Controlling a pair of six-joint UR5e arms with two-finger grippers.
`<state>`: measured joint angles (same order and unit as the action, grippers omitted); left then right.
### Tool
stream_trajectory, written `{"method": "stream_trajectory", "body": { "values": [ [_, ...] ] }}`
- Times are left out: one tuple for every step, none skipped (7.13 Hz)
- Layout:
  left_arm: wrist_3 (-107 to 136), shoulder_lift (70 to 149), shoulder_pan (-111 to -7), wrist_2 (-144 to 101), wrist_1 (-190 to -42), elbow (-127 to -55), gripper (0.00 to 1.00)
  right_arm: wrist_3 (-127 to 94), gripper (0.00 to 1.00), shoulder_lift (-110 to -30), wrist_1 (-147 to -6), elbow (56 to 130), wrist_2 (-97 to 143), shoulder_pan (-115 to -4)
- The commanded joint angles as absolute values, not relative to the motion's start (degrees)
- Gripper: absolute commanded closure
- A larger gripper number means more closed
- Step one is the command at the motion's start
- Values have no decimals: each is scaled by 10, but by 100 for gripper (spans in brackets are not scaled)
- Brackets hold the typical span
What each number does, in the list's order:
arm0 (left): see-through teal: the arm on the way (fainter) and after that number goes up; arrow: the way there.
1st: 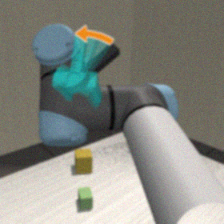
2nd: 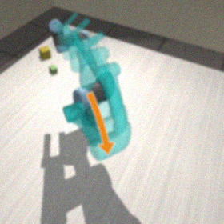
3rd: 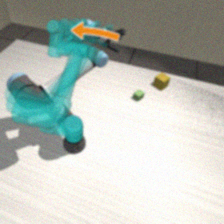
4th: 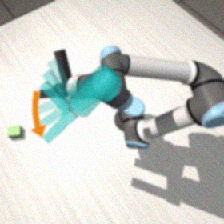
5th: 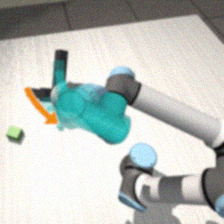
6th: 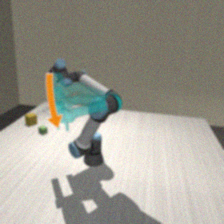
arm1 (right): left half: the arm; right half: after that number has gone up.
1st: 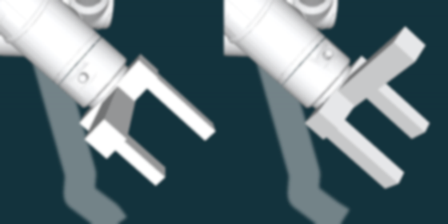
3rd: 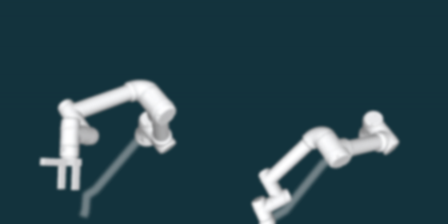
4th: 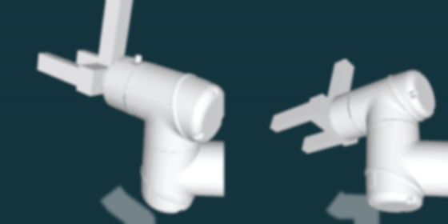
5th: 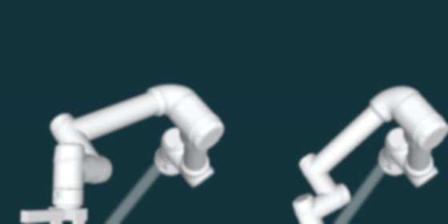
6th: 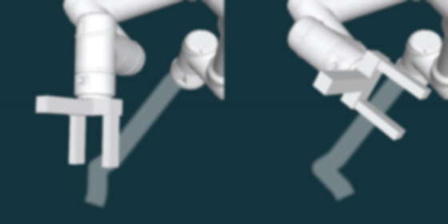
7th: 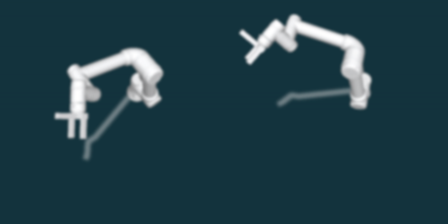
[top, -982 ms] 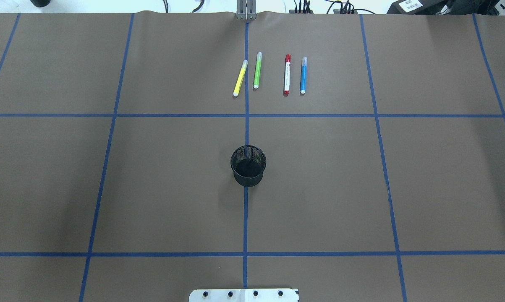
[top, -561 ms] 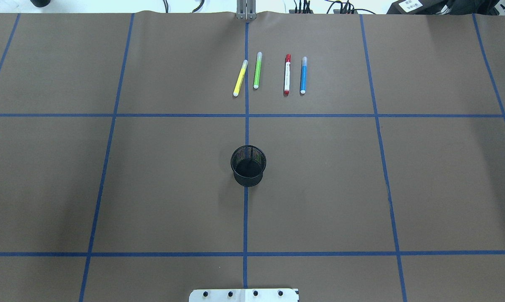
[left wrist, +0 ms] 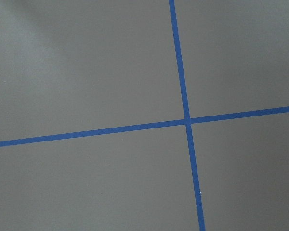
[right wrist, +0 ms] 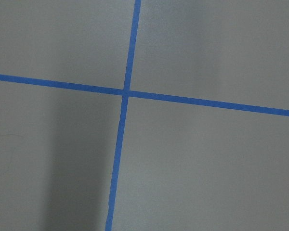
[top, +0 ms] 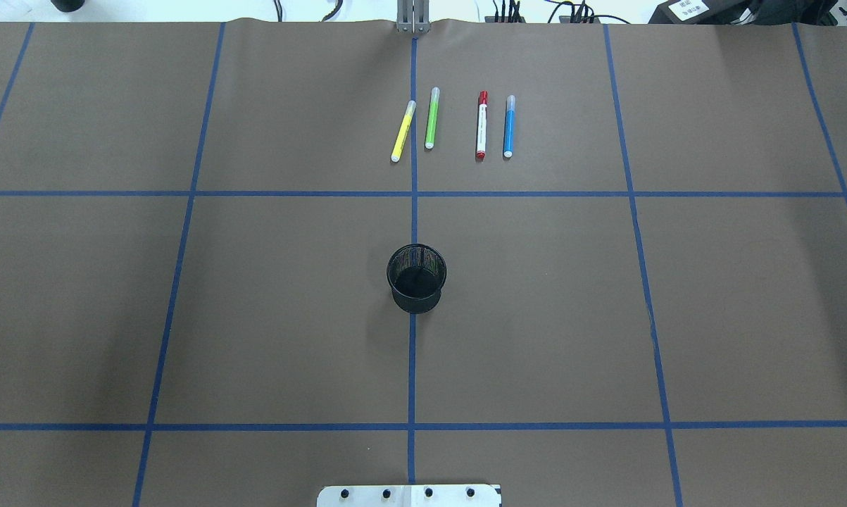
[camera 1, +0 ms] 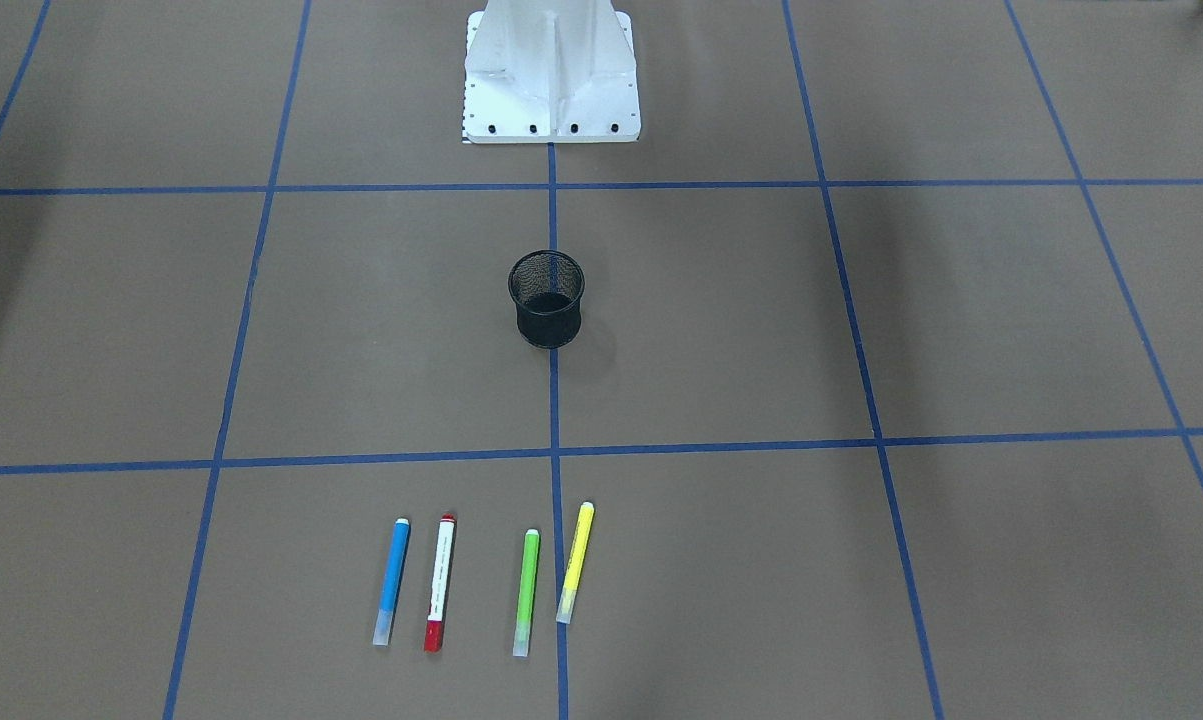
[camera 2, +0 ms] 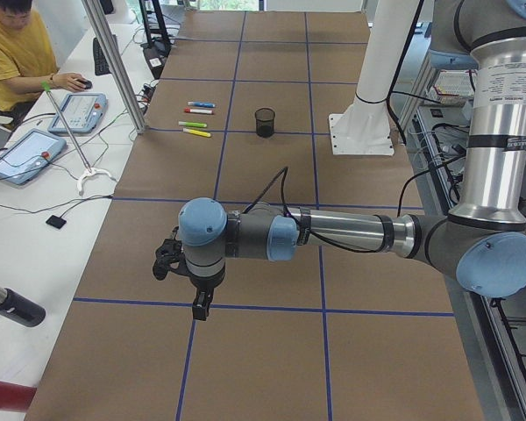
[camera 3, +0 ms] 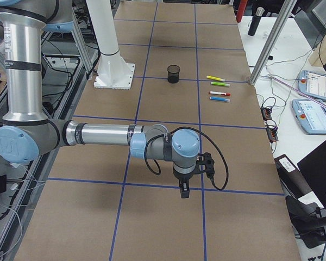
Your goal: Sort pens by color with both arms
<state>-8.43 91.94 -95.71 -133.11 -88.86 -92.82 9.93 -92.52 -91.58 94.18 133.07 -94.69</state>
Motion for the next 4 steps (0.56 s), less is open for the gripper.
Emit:
{"method": "stream_trajectory", "body": {
  "values": [
    [-84, 919, -957, -1331, -889, -929, 0, 97, 0, -925, -916, 942, 1331, -947],
    [-83, 919, -957, -1331, -889, -932, 0, 96, 0, -925, -916, 942, 1331, -947],
    [-83, 919, -957, -1332, -889, -933, 0, 95, 0, -925, -916, 942, 1331, -947],
    [-83, 919, -957, -1331, -889, -933, 0, 96, 0, -925, -916, 942, 1331, -947]
  ]
}}
